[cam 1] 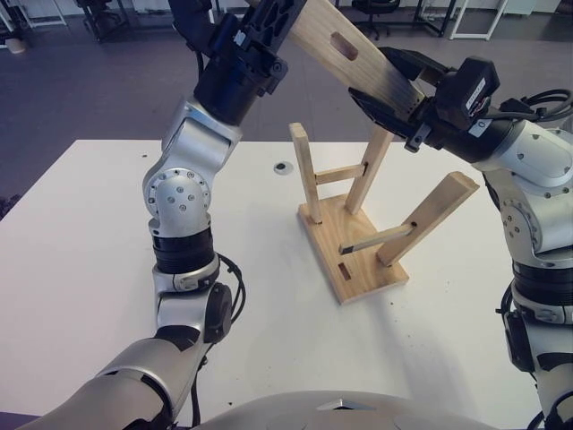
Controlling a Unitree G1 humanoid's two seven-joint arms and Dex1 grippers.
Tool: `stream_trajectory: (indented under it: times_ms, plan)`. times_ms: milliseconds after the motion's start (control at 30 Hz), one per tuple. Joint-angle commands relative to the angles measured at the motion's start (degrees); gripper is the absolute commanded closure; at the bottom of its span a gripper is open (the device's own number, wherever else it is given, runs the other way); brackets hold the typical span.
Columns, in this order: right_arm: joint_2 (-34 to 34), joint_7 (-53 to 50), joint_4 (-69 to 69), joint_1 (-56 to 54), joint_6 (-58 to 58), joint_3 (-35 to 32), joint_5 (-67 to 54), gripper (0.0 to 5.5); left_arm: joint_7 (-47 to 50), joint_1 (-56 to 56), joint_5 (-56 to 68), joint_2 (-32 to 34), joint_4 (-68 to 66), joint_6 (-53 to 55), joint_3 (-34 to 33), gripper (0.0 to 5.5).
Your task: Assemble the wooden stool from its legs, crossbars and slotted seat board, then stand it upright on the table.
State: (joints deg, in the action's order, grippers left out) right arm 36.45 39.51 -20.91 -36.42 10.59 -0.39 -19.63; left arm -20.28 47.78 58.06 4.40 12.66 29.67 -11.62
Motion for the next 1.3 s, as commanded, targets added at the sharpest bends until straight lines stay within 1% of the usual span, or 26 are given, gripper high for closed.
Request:
stream_trajectory:
  times_ms: [33, 100, 133, 167, 233, 300, 400, 433, 467, 533, 600, 633, 700, 733, 800, 900, 1000, 1100, 1167, 1233, 1300]
  plan:
    - [-0.5, -0.3, 0.3, -1.5, -1.1, -0.4, 1.5, 3.43, 0.7, -0.4, -0.2, 0.8, 0.1, 0.2, -0.1, 4.30]
    - [-1.0, -0.5, 0.6, -1.9, -1.4, -0.3, 2.3, 3.43, 1.3, -0.5, -0.2, 0.8, 0.3, 0.2, -0.1, 4.34]
    - [-1.1, -0.8, 0.7, -2.0, -1.5, -0.3, 3.2, 3.04, 1.6, -0.5, 0.0, 0.6, 0.1, 0.2, -0.2, 4.34]
    - [-1.1, -0.8, 0.9, -2.0, -1.5, -0.1, 3.8, 2.85, 2.0, -0.5, 0.2, 0.7, 0.1, 0.2, -0.4, 4.44]
    - [-1.0, -1.1, 1.3, -2.1, -1.8, 0.0, 4.8, 2.48, 2.7, -0.9, 0.0, 1.5, 0.2, 0.3, -1.0, 4.48]
    - [-0.1, -1.4, 2.0, -2.1, -2.4, -1.7, 5.4, 2.03, 3.7, -2.2, 0.6, 3.3, 0.5, 1.1, -2.6, 4.48]
    - [4.3, -2.9, 9.6, -4.7, -2.9, -8.2, 6.5, 1.99, 3.2, -6.8, 5.4, 7.6, 3.6, 5.7, -4.9, 4.48]
    - [6.1, -2.4, 13.0, -4.4, -1.3, -10.6, 5.7, 1.99, 2.3, -9.5, 7.8, 9.5, 6.0, 7.7, -5.4, 4.48]
    - [7.4, -0.9, 15.6, -3.2, 0.3, -12.3, 4.3, 1.99, 1.8, -11.7, 9.7, 11.1, 8.0, 9.3, -5.7, 4.48]
    - [8.9, 2.7, 20.0, 5.6, -0.8, -13.4, 4.5, 1.99, 1.3, -16.5, 12.6, 14.0, 12.1, 11.9, -6.0, 4.48]
    - [8.1, 4.3, 23.1, 15.5, -2.6, -12.0, 6.2, 1.99, 0.8, -20.7, 11.6, 16.8, 15.2, 13.3, -5.0, 4.48]
    - [6.4, 3.9, 24.7, 19.7, -3.0, -11.3, 6.4, 1.99, 0.7, -22.5, 10.7, 17.7, 16.4, 13.7, -4.2, 4.48]
    - [2.2, 0.9, 32.5, 26.5, -6.5, -7.6, 10.5, 1.99, 1.8, -27.3, 7.2, 18.6, 18.5, 13.7, -1.8, 4.48]
    - [0.7, -1.3, 35.9, 29.6, -9.2, -5.1, 13.9, 1.99, 4.2, -30.0, 7.5, 17.7, 19.1, 13.9, -1.7, 4.48]
    - [-1.1, -4.1, 40.0, 33.4, -15.1, -0.2, 20.1, 1.99, 12.1, -34.1, 11.4, 15.0, 18.3, 14.4, -3.8, 4.48]
    - [-2.8, -3.7, 39.7, 36.0, -20.0, 4.0, 22.7, 1.99, 21.3, -38.0, 15.3, 12.2, 17.4, 14.3, -5.1, 4.48]
    - [-4.5, 0.7, 32.0, 39.0, -20.9, 7.1, 18.3, 1.99, 27.7, -40.5, 19.1, 11.6, 18.0, 14.1, -6.0, 4.48]
    - [-5.8, 2.7, 26.3, 39.8, -20.0, 9.4, 16.3, 1.99, 31.0, -40.9, 18.9, 12.3, 17.6, 13.1, -6.8, 4.48]
    - [-7.2, 2.8, 23.5, 39.6, -18.4, 10.2, 15.6, 1.99, 31.2, -42.5, 14.8, 13.8, 17.6, 13.4, -5.8, 4.48]
    - [-7.9, 2.7, 23.0, 39.2, -18.0, 10.8, 15.9, 1.99, 31.1, -44.7, 11.6, 14.6, 17.3, 13.6, -5.1, 4.48]
    - [-8.4, 2.5, 23.0, 38.7, -17.9, 11.1, 16.0, 1.99, 32.1, -46.1, 10.8, 13.5, 17.0, 13.2, -4.8, 4.48]
